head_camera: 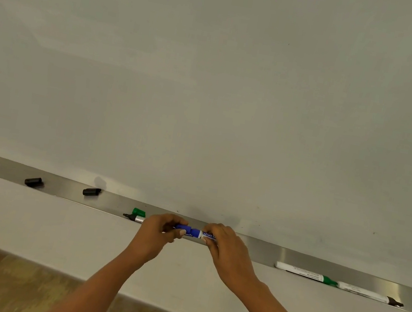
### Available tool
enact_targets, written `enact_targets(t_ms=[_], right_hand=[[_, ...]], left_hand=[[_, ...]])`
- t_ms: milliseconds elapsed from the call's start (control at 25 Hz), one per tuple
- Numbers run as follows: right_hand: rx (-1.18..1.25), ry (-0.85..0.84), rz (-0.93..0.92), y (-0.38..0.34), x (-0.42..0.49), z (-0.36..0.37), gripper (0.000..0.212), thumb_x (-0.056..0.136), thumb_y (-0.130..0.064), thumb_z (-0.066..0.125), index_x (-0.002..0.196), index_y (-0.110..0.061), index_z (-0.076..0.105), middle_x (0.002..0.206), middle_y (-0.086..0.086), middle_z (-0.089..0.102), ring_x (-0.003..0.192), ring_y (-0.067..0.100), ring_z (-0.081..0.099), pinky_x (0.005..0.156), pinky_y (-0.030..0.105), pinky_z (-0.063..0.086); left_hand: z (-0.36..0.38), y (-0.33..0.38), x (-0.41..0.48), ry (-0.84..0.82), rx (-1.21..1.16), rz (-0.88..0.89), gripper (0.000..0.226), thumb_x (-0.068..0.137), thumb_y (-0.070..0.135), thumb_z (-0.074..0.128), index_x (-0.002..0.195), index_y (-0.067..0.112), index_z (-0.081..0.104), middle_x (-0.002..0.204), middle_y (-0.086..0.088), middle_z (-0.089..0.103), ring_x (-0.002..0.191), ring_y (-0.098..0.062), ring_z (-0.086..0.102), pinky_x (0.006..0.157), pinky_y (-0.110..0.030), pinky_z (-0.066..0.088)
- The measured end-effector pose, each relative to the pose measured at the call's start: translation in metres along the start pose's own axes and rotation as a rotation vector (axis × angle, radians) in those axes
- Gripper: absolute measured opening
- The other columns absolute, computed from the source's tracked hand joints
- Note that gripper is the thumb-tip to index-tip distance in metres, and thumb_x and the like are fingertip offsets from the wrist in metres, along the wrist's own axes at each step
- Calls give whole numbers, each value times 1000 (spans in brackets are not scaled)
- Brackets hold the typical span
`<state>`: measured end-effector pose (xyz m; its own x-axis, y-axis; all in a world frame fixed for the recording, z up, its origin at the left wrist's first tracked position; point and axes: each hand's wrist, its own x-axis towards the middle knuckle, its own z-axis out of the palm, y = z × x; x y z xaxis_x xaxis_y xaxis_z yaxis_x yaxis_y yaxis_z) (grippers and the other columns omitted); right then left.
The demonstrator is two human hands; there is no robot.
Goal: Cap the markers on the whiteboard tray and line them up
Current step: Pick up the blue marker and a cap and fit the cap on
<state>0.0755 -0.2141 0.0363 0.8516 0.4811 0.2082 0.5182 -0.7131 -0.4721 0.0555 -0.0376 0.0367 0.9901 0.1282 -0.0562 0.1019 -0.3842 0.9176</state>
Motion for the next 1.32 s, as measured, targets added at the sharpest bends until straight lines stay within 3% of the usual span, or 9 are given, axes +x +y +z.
enact_targets(t_ms=[280, 520, 800, 920, 1040, 1120, 1200, 1320], right_hand=[[132, 5, -10, -13, -2, 3, 19, 93, -28, 46, 108, -18, 52, 104, 5, 61, 82, 8, 44, 72, 20, 37], [150, 133, 8, -33, 1, 9, 28, 94, -30, 44, 118, -20, 54, 102, 5, 67, 84, 15, 59, 72, 20, 42], [145, 157, 60, -47, -4, 8, 34, 96, -32, 38, 125, -18, 49, 111, 6, 66, 94, 18, 61, 79, 17, 42], [163, 149, 98, -52, -5, 5, 35, 96, -32, 39, 126, -19, 49, 110, 6, 67, 94, 18, 61, 83, 22, 47], [235, 159, 137, -57, -2, 1, 32, 95, -30, 42, 121, -17, 54, 101, 9, 69, 82, 15, 59, 76, 22, 46], [308, 141, 171, -59, 1, -2, 29, 94, -29, 45, 116, -15, 58, 91, 9, 69, 70, 11, 53, 66, 14, 40], [383, 113, 211, -58, 2, -3, 26, 93, -27, 47, 110, -14, 62, 76, 3, 63, 60, 8, 49, 57, 10, 35], [493, 69, 280, -57, 4, -6, 25, 93, -26, 48, 106, -13, 65, 62, -11, 53, 53, 2, 46, 55, 8, 32]], left_hand=[[10, 8, -7, 197, -352, -130, 20, 85, 13, 58, 102, 5, 65, 78, -2, 67, 74, -11, 65, 63, -15, 50], [15, 26, -9, 368, -494, -151, 25, 86, 18, 58, 102, 0, 64, 87, -17, 68, 77, -24, 65, 68, -23, 51], [11, 39, -13, 301, -568, -168, 22, 90, 13, 51, 106, 3, 62, 84, -13, 68, 81, -26, 66, 60, -16, 56], [11, 41, -14, 296, -589, -173, 23, 90, 12, 51, 108, 2, 61, 91, -16, 67, 85, -29, 65, 68, -21, 53], [8, 43, -12, 272, -601, -165, 23, 90, 12, 51, 108, 2, 61, 94, -18, 67, 88, -30, 65, 72, -23, 52], [6, 45, -12, 258, -607, -154, 22, 90, 11, 51, 107, 1, 61, 94, -18, 67, 87, -29, 65, 71, -23, 51], [6, 46, -11, 254, -603, -147, 21, 90, 10, 50, 105, 2, 61, 92, -17, 67, 82, -25, 66, 71, -23, 51], [7, 45, -10, 269, -576, -139, 20, 90, 11, 51, 104, 4, 62, 90, -15, 67, 78, -19, 67, 75, -27, 51]])
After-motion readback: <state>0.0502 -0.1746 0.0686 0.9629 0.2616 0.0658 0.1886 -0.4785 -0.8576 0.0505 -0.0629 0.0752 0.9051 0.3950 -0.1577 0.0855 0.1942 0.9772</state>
